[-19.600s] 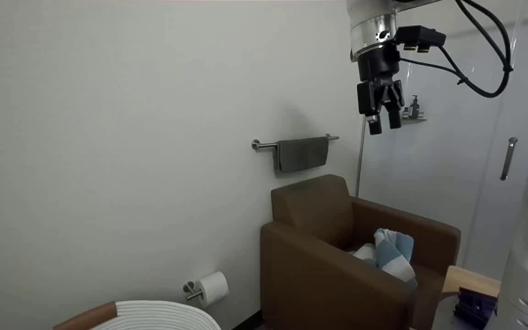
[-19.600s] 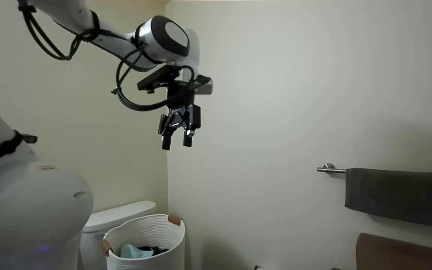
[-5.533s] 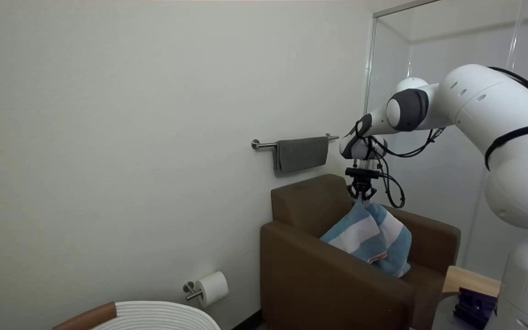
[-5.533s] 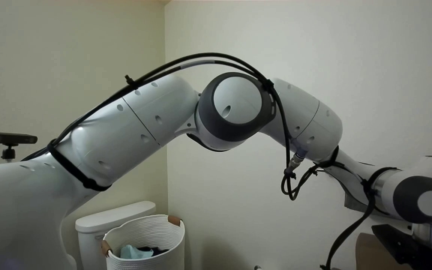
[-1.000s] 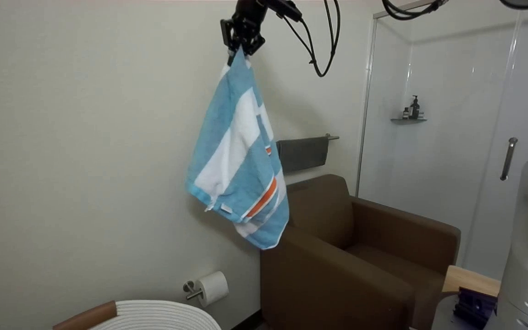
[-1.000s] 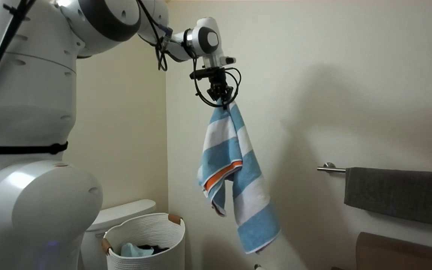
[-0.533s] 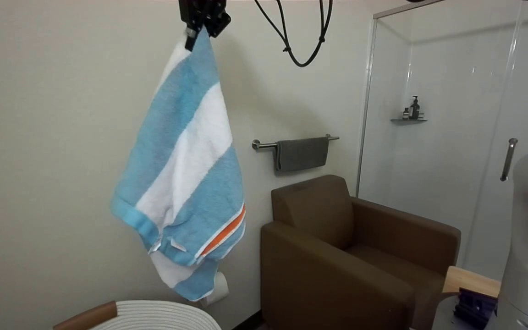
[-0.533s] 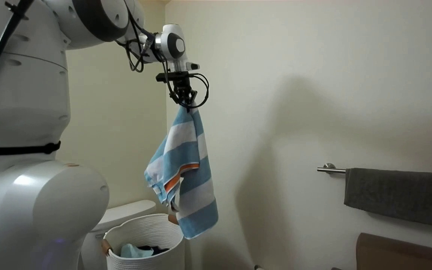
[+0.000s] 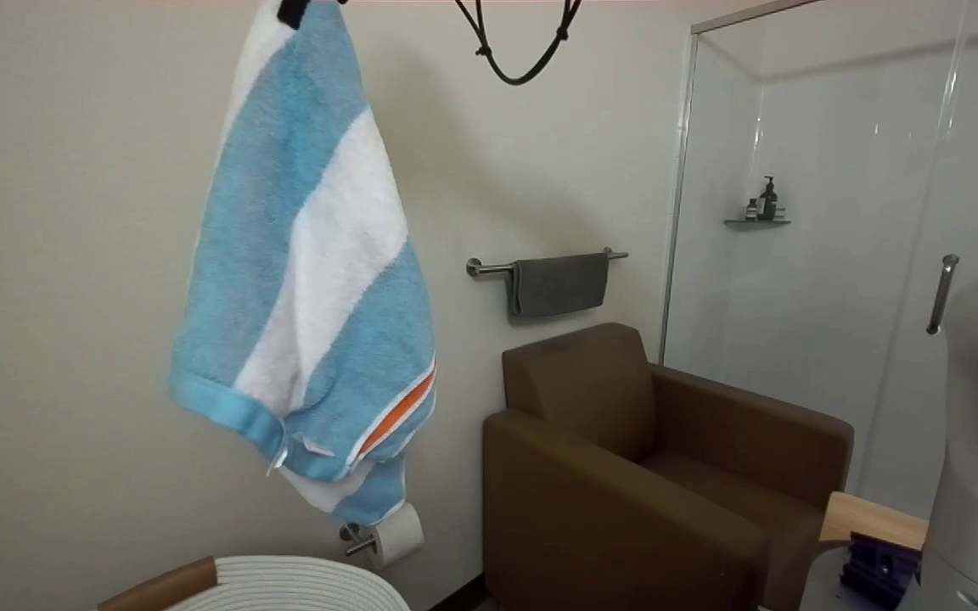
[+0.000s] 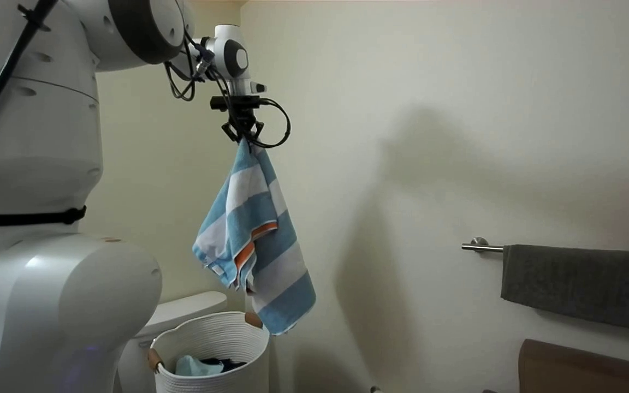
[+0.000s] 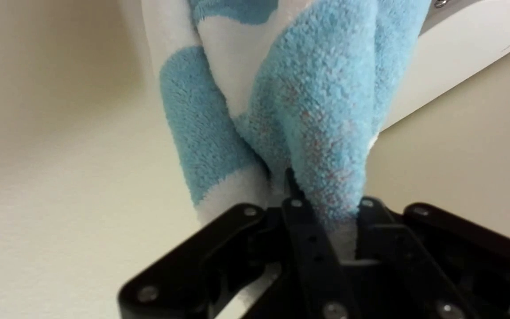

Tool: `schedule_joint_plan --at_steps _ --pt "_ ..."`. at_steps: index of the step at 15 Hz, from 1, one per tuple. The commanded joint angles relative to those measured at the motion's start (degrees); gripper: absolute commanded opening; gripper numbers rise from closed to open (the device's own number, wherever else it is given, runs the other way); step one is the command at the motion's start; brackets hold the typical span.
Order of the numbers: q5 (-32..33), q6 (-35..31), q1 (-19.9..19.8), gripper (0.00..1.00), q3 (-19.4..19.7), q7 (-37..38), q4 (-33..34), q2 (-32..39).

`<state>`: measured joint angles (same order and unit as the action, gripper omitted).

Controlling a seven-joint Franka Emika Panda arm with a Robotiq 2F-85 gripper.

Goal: Pick the cloth on the couch and put it in the bag

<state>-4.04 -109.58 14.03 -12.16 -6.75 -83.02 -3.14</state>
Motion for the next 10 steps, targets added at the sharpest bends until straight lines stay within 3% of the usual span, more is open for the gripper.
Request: schedule_joint_plan --at_steps 1,4,5,6,10 --pt "-0.06 0.00 0.00 0.16 0.03 -0.40 0.12 0.07" --pt "-0.09 -0.02 0.00 0.16 0.03 -0.71 0.15 0.27" --pt "-0.09 -0.02 0.00 0.09 0.03 -0.74 0.15 0.30" --pt "-1.04 -0.21 0.45 0.09 -0.34 -2.15 -0.11 0.85" --pt "-1.19 0.20 3.37 0.09 -3.95 -7.10 1.07 4.66"
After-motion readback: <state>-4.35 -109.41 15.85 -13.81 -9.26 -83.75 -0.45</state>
